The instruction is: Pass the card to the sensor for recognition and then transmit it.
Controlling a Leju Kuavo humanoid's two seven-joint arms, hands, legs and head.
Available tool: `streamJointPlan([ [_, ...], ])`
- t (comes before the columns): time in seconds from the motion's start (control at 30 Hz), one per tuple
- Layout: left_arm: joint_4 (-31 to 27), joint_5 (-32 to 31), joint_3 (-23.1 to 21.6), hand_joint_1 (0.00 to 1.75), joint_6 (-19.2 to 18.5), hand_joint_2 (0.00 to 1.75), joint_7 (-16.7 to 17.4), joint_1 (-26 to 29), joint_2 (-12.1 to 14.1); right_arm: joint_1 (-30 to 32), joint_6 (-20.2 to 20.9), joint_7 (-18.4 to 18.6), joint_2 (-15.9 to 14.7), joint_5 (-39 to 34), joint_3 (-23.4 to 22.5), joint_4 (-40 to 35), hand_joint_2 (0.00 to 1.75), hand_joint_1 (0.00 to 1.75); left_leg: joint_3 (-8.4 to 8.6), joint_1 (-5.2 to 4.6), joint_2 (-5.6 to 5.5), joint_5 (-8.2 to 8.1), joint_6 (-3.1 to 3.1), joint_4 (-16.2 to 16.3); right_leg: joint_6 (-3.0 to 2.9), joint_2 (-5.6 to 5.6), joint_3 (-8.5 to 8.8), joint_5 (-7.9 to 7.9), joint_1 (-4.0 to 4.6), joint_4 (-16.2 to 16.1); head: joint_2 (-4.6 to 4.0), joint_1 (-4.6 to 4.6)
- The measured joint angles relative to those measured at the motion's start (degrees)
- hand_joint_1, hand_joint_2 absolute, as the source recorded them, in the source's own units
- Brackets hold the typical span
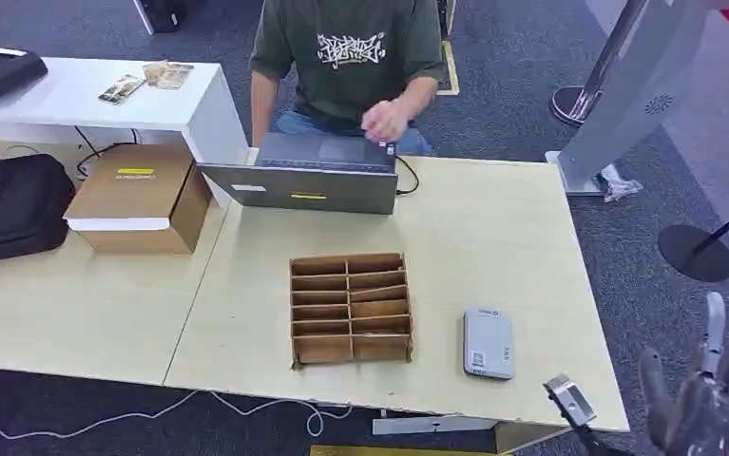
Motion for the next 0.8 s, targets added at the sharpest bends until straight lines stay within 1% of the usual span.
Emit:
streamJointPlan([
  [0.07, 0.0, -0.1, 0.0, 0.00, 0.0, 0.00, 0.2, 0.0, 0.1, 0.3, -0.1, 1.4, 0.0, 0.0, 1.5, -1.3, 1.75, 0.00, -0.01, 0.02, -0.01, 0.00, 0.00, 0.0, -0.01, -0.01, 0.00, 0.00, 0.00, 0.0, 0.00, 0.02],
  [0.23, 0.0, 0.1, 0.0, 0.00, 0.0, 0.00, 0.2, -0.1, 0.1, 0.9, -0.2, 2.0, 0.0, 0.0, 2.7, -2.5, 1.75, 0.00, 0.00, 0.02, 0.00, 0.00, 0.00, 0.0, -0.02, 0.00, 0.00, -0.02, 0.01, 0.0, 0.00, 0.02],
  [0.33, 0.0, 0.5, 0.0, 0.00, 0.0, 0.00, 0.2, 0.0, 0.1, 1.7, -0.2, 1.3, 0.0, 0.0, 2.6, -2.2, 1.75, 0.00, -0.02, 0.01, -0.01, 0.00, 0.00, 0.0, -0.02, 0.00, 0.00, -0.02, 0.01, 0.0, -0.02, 0.00],
  [0.47, 0.0, 1.1, 0.0, 0.00, 0.0, 0.00, 0.2, 0.1, 0.0, 1.8, -0.2, -1.1, 0.0, 0.0, 1.1, -1.0, 1.75, 0.00, -0.02, 0.00, -0.01, -0.01, 0.00, 0.0, -0.02, 0.00, 0.00, -0.02, 0.00, 0.0, 0.00, 0.02],
  [0.57, 0.0, 1.5, 0.0, 0.00, 0.0, 0.00, 0.2, 0.1, -0.2, 1.8, -0.2, -2.0, 0.0, 0.0, 0.3, -0.1, 1.75, 0.00, -0.03, 0.00, -0.01, -0.01, 0.00, 0.0, -0.02, 0.00, 0.00, -0.02, 0.00, 0.0, 0.00, 0.02],
  [0.8, 0.0, 2.6, 0.2, 0.00, 0.4, 0.00, 0.1, 0.3, -0.8, 1.8, -0.2, 0.3, 0.0, 0.0, -0.3, 1.2, 1.75, 0.00, -0.02, 0.01, -0.01, -0.01, 0.00, 0.0, -0.02, 0.00, 0.00, -0.02, 0.00, 0.0, 0.00, 0.02],
])
